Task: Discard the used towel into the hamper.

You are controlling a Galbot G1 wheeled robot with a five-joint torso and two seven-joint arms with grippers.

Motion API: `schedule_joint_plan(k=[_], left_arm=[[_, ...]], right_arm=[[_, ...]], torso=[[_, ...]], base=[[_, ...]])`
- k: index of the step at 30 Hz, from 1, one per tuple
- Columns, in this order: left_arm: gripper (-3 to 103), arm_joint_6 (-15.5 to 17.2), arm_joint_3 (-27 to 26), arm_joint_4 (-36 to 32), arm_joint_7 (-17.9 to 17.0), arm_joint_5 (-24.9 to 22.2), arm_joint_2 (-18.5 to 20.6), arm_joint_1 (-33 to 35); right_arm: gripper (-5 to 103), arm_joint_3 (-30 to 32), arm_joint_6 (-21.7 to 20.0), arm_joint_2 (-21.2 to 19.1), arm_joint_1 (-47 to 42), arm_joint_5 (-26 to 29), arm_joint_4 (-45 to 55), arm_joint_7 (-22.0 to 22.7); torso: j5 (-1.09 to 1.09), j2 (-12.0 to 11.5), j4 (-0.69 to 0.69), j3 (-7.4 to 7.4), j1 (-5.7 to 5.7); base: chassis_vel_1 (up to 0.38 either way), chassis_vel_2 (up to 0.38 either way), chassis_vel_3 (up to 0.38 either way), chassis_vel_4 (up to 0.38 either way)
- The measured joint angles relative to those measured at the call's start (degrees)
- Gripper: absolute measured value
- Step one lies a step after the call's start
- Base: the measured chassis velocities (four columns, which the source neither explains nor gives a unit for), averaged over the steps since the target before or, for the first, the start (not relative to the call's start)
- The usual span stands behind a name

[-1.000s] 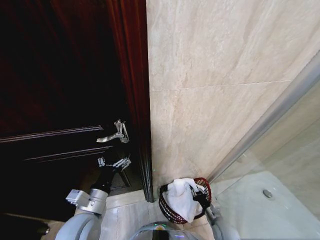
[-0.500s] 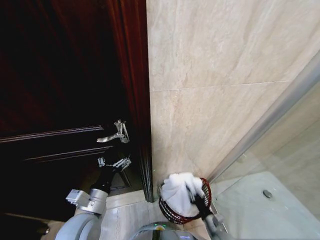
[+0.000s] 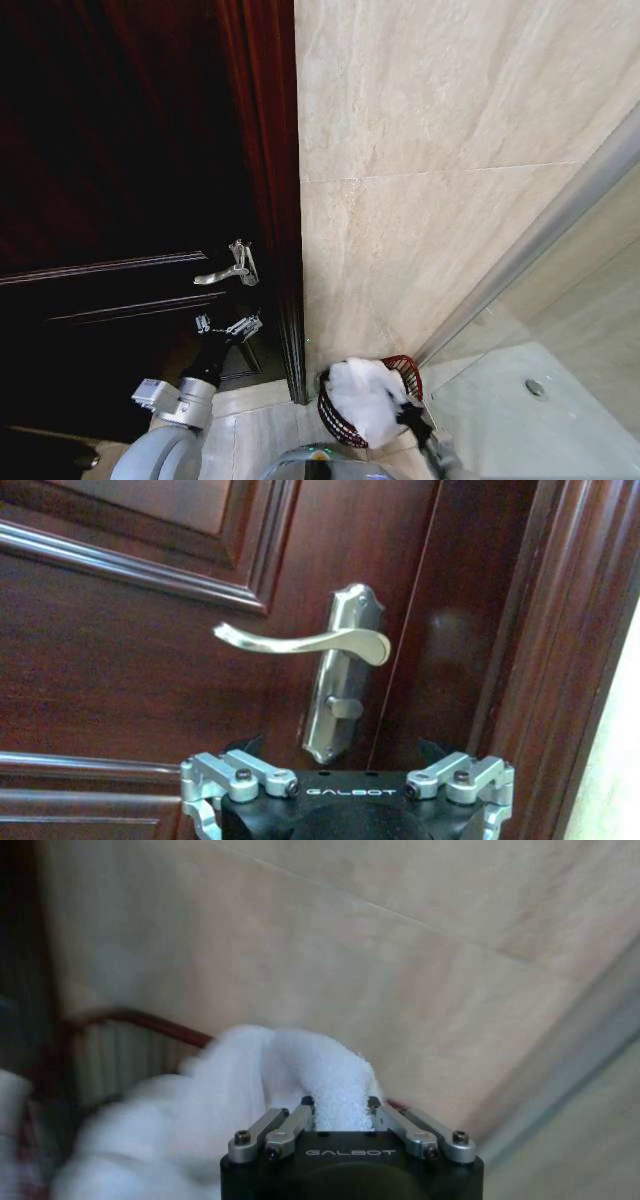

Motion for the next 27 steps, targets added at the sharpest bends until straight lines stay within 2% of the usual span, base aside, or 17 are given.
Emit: schedule_joint_plan(k=[1,2,3,4,6,14,24,26,27], left_arm=[[100,0.00,0.00,0.00,0.00,0.00,0.00,0.01],[100,0.00,0.00,0.00,0.00,0.00,0.00,0.00],[100,0.00,0.00,0.00,0.00,0.00,0.00,0.00],[100,0.00,0.00,0.00,0.00,0.00,0.00,0.00],[100,0.00,0.00,0.00,0.00,0.00,0.00,0.00],[100,0.00,0.00,0.00,0.00,0.00,0.00,0.01],[100,0.00,0.00,0.00,0.00,0.00,0.00,0.01],[100,0.00,0.00,0.00,0.00,0.00,0.00,0.00],[100,0.00,0.00,0.00,0.00,0.00,0.00,0.00]], right_arm=[[18,-0.66,0.00,-0.17,-0.80,4.36,0.66,-1.94],[18,-2.08,0.00,-0.30,-1.71,12.87,1.75,-4.96],[18,-2.08,0.00,-0.30,-1.71,12.87,1.75,-4.96],[18,-2.83,-0.19,-0.24,-2.10,17.18,2.27,-5.68],[18,-3.74,-1.41,0.13,-2.50,21.72,2.74,-5.64],[18,-4.14,-2.78,-0.24,-2.76,20.36,2.36,-0.36],[18,-4.09,-3.30,-0.09,-2.53,19.28,2.65,-0.68],[18,-3.80,-1.96,0.04,-2.52,18.65,2.43,-4.53],[18,-4.01,-1.69,0.07,-2.74,17.45,2.43,-3.78]], torso=[[0.00,0.00,-0.01,0.00,0.00],[0.01,0.00,0.00,0.00,0.00],[0.01,0.00,0.00,0.00,0.00],[0.00,0.00,0.01,0.00,0.00],[0.01,0.00,0.02,0.00,0.00],[-0.01,0.00,0.01,0.00,0.00],[0.00,0.00,0.01,0.00,0.00],[0.01,0.00,0.02,0.00,0.00],[-0.01,0.00,0.02,0.00,0.00]], base=[[0.000,0.000,0.000,0.000],[0.000,0.000,0.000,0.000],[0.000,0.000,0.000,0.000],[0.000,0.000,0.000,0.000],[0.000,0.000,0.000,0.000],[0.000,0.000,0.000,0.000],[0.000,0.000,0.000,0.000],[0.000,0.000,0.000,0.000],[0.000,0.000,0.000,0.000]])
